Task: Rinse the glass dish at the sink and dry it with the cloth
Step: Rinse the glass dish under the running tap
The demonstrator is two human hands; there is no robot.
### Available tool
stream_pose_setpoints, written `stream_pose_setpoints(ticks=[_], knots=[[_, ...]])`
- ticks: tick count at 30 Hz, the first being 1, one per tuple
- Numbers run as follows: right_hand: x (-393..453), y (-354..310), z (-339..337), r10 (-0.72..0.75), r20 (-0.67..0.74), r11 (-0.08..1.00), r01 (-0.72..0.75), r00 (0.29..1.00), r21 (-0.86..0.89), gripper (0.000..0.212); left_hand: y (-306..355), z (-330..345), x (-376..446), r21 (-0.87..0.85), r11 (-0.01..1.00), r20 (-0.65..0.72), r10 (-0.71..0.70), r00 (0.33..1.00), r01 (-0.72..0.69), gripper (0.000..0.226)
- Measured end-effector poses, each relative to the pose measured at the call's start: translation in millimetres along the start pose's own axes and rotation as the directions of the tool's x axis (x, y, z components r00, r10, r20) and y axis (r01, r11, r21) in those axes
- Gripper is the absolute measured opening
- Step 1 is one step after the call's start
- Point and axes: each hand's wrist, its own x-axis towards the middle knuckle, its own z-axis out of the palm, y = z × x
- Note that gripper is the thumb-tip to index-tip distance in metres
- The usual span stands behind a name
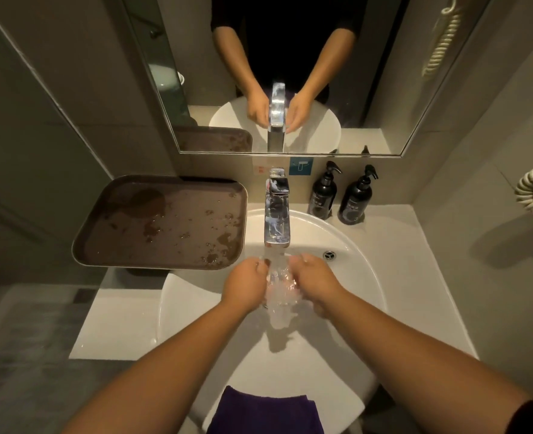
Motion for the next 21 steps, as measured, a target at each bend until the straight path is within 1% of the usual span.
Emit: stream_pose_setpoints(ticks=[1, 2, 3, 4, 5, 6, 8, 9, 10, 11, 12, 13, 14, 15, 16, 17, 18, 19, 20, 21], knots=[[-2, 5, 7, 0.047, -0.075, 0.99, -0.036, 0.996, 0.136, 0.024, 0, 6, -3, -0.102, 0.995, -0.107, -0.017, 0.994, 0.006, 0.035], [-5, 11, 13, 0.083, -0.118, 0.978, -0.058, 0.99, 0.199, 0.024, -1, 10, -5, -0.184, 0.983, -0.157, -0.037, 0.987, 0.008, 0.032], [-7, 16, 15, 0.095, -0.128, 0.979, -0.069, 0.987, 0.193, 0.024, -2, 11, -6, -0.223, 0.975, -0.141, -0.034, 0.989, 0.002, 0.028], [-9, 20, 15, 0.091, -0.11, 0.987, -0.075, 0.99, 0.143, 0.025, -3, 9, -7, -0.224, 0.975, -0.073, -0.009, 0.997, -0.007, 0.027], [-9, 21, 12, 0.069, -0.073, 0.995, -0.064, 0.995, 0.073, 0.025, -4, 4, -7, -0.221, 0.975, 0.031, 0.009, 0.999, -0.002, 0.028], [-8, 22, 6, 0.037, -0.001, 0.999, -0.037, 0.999, -0.019, 0.024, -4, -3, -6, -0.218, 0.976, 0.146, 0.015, 0.989, 0.017, 0.029], [-8, 18, -4, 0.0, 0.176, 0.981, 0.034, 0.984, -0.191, 0.021, -7, -16, -3, -0.149, 0.986, 0.339, -0.025, 0.941, 0.08, 0.033], [-7, 15, -7, -0.006, 0.235, 0.962, 0.07, 0.972, -0.264, 0.02, -8, -19, -1, -0.101, 0.991, 0.388, -0.042, 0.921, 0.088, 0.037], [-5, 13, -8, -0.03, 0.258, 0.937, 0.117, 0.966, -0.329, 0.018, -9, -19, 0, -0.078, 0.994, 0.398, -0.041, 0.917, 0.078, 0.039], [-4, 12, -9, -0.071, 0.251, 0.909, 0.167, 0.965, -0.382, 0.018, -9, -17, -1, -0.073, 0.996, 0.354, -0.014, 0.935, 0.043, 0.039], [-3, 10, -10, -0.11, 0.239, 0.895, 0.201, 0.965, -0.399, 0.018, -9, -14, -2, -0.059, 0.998, 0.263, 0.033, 0.964, -0.018, 0.037], [-3, 10, -12, -0.12, 0.239, 0.915, 0.201, 0.964, -0.349, 0.019, -11, -10, -5, -0.009, 0.996, 0.15, 0.094, 0.984, -0.094, 0.035], [-5, 9, -13, -0.067, 0.255, 0.972, 0.121, 0.964, -0.2, 0.023, -14, -7, -9, 0.057, 0.984, 0.046, 0.165, 0.985, -0.167, 0.033], [-9, 9, -15, 0.027, 0.299, 0.999, -0.032, 0.954, 0.011, 0.031, -18, -4, -13, 0.114, 0.966, -0.03, 0.235, 0.971, -0.231, 0.032], [-13, 9, -17, 0.122, 0.353, 0.955, -0.207, 0.928, 0.213, 0.038, -23, -3, -16, 0.162, 0.944, -0.068, 0.3, 0.951, -0.287, 0.034], [-17, 8, -18, 0.202, 0.383, 0.874, -0.343, 0.901, 0.346, 0.045, -27, -2, -21, 0.209, 0.917, -0.08, 0.363, 0.928, -0.341, 0.04], [-16, 10, -19, 0.269, 0.385, 0.821, -0.419, 0.883, 0.387, 0.049, -30, 0, -24, 0.254, 0.873, -0.073, 0.447, 0.892, -0.417, 0.045], [-14, 13, -18, 0.336, 0.36, 0.806, -0.463, 0.87, 0.369, 0.05, -33, 1, -26, 0.304, 0.802, -0.051, 0.553, 0.832, -0.515, 0.042], [-14, 16, -16, 0.388, 0.341, 0.816, -0.491, 0.856, 0.304, 0.048, -36, 3, -26, 0.339, 0.716, -0.02, 0.654, 0.756, -0.61, 0.029], [-16, 16, -13, 0.427, 0.34, 0.819, -0.518, 0.838, 0.249, 0.043, -38, 4, -25, 0.359, 0.647, 0.013, 0.717, 0.697, -0.673, 0.017]])
